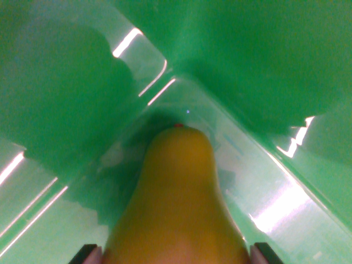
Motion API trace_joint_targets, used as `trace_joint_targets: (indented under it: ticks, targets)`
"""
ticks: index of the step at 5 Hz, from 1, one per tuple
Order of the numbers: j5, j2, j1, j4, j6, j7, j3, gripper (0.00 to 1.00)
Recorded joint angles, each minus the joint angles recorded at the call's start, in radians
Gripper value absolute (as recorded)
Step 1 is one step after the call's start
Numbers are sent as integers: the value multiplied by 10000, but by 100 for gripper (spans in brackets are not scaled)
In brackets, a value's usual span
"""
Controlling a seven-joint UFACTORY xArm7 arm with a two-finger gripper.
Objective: Pick fruit
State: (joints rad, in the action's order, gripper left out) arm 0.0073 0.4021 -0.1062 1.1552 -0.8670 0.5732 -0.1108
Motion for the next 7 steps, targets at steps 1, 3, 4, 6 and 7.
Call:
trace_joint_targets:
  ticks: [1, 3, 4, 6, 7]
  targets:
    - [0, 0, 0, 0, 0, 0, 0, 100]
    - [-6, -53, 3, 129, -182, -1, -4, 100]
    - [-13, -119, 6, 290, -409, -3, -8, 100]
    - [-22, -204, 10, 495, -698, -4, -14, 100]
    - [-22, -204, 10, 495, -698, -4, -14, 100]
